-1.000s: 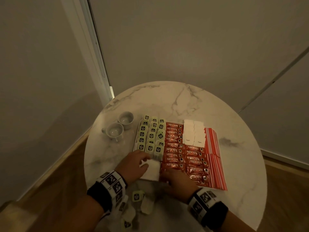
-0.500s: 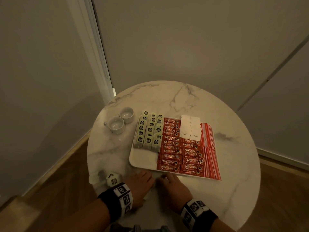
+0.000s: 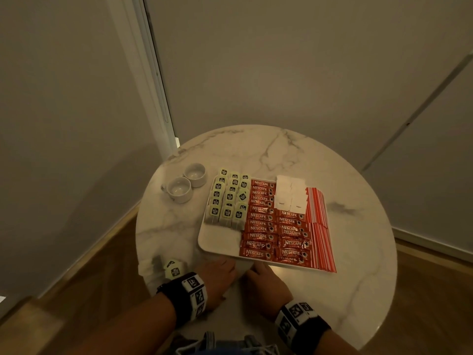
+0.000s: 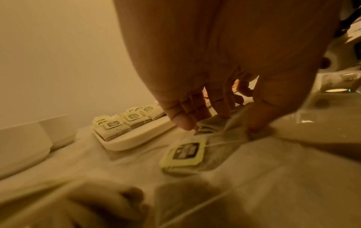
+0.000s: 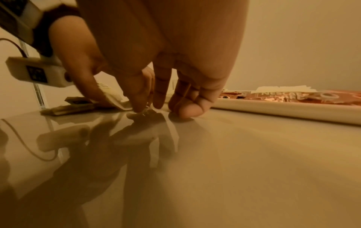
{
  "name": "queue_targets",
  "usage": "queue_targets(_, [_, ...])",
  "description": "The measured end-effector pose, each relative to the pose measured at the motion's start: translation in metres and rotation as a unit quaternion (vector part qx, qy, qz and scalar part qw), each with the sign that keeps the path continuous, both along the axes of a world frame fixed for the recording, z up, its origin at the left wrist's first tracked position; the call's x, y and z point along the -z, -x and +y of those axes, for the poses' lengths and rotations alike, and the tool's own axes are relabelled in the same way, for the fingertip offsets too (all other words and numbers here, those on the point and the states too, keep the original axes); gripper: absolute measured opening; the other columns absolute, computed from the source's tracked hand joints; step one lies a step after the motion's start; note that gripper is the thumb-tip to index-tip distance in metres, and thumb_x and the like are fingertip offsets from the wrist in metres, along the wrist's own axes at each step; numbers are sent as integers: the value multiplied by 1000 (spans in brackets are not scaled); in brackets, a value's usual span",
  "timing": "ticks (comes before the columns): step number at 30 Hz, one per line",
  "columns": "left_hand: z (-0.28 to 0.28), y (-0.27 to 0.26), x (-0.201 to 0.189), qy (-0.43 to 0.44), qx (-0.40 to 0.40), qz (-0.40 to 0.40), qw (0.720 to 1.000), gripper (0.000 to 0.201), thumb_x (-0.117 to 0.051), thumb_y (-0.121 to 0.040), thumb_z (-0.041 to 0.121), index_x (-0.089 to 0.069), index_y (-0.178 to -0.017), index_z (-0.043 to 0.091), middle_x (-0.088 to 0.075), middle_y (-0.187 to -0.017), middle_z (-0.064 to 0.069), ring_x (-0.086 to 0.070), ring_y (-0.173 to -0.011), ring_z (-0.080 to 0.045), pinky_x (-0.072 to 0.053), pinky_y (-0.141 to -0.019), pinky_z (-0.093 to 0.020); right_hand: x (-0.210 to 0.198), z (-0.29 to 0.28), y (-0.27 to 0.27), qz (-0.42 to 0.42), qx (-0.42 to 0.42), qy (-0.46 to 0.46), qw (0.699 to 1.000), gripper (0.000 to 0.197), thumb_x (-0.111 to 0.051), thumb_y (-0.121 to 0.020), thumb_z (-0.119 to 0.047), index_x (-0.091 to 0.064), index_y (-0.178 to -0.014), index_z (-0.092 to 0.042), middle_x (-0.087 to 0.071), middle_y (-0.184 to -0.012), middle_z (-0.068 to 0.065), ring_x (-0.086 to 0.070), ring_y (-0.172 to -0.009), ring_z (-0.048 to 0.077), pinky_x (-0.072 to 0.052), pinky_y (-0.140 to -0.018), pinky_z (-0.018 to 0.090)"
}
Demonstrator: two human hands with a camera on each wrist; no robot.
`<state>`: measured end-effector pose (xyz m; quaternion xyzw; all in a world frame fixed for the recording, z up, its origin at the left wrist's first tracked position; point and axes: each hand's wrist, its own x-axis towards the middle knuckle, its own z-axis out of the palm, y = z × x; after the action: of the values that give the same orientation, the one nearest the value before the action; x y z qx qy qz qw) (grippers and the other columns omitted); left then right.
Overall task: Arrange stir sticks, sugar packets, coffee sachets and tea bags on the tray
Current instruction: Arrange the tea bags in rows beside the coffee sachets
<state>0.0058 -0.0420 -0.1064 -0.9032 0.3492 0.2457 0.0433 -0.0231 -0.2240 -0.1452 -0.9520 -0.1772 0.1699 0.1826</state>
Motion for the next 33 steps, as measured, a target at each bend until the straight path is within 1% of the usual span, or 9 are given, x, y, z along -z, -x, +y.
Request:
queue_targets(4, [2, -7, -7, 75, -78, 24, 994, 30, -54, -89, 29, -53, -113, 11, -46, -122, -7, -49, -109, -26, -44, -91, -36, -15, 7, -3, 15, 4, -64, 998, 29, -54, -90, -37, -59, -114, -22, -51, -118, -3, -50, -106, 14, -44, -89, 23])
queue_targets(8, [9, -24, -25, 191, -216, 94, 953, 19, -55, -88, 42, -51, -85, 23, -53, -89, 3, -56, -82, -17, -45, -72, -30, -42, 15, -13, 20, 58, -160, 985, 27, -55, -91, -44, -58, -109, -24, -56, -106, -9, -51, -87, 4, -38, -73, 10])
queue_targets(16, [26, -48, -46, 282, -267, 123, 913, 16, -65, -82, 32, -63, -91, 18, -57, -78, 10, -55, -74, -7, -41, -65, -15, -83, 29, -56, 85, 94, -240, 963, 20, -61, -88, -43, -62, -92, -23, -62, -84, -11, -58, -71, -1, -47, -67, 14])
queue_targets(20, [32, -52, -47, 311, -314, 118, 889, 15, -66, -82, 34, -58, -87, 22, -60, -82, 7, -56, -74, -8, -46, -68, -20, -89, 39, -80, 103, 62, -213, 970, 12, -62, -90, -37, -61, -92, -25, -61, -84, -11, -56, -72, 0, -49, -72, 19])
queue_targets(21, [33, -53, -46, 341, -341, 132, 866, 15, -67, -82, 33, -56, -88, 24, -61, -84, 7, -58, -74, -7, -47, -67, -19, -90, 42, -86, 115, 67, -217, 967, 10, -61, -91, -35, -60, -93, -24, -61, -84, -9, -57, -71, 2, -50, -70, 21])
queue_targets(24, [35, -53, -44, 467, -441, 242, 727, 30, -71, -82, 16, -55, -105, 29, -67, -99, 0, -69, -84, -14, -56, -72, -26, -95, 52, -103, 179, 137, -285, 932, 4, -57, -94, -25, -59, -94, -21, -65, -87, 2, -64, -68, 17, -56, -59, 28])
queue_targets(25, [35, -55, -43, 479, -462, 258, 700, 33, -69, -83, 11, -55, -106, 30, -68, -101, -3, -70, -85, -17, -58, -72, -29, -96, 56, -108, 188, 159, -306, 920, 4, -57, -94, -23, -59, -94, -20, -65, -88, 5, -65, -68, 18, -57, -58, 29])
queue_targets(28, [40, -59, -39, 472, -495, 262, 681, 24, -63, -87, 5, -59, -102, 24, -69, -95, -8, -72, -78, -21, -58, -67, -30, -98, 65, -123, 198, 192, -337, 900, 6, -58, -94, -17, -61, -96, -12, -62, -93, 5, -62, -67, 15, -56, -56, 25])
queue_targets(33, [51, -68, -30, 445, -507, 274, 686, 15, -64, -87, 8, -65, -100, 13, -72, -88, -8, -71, -76, -20, -57, -68, -29, -94, 72, -140, 206, 157, -285, 923, 16, -58, -94, -16, -63, -107, -8, -63, -90, 1, -60, -67, 11, -55, -56, 25])
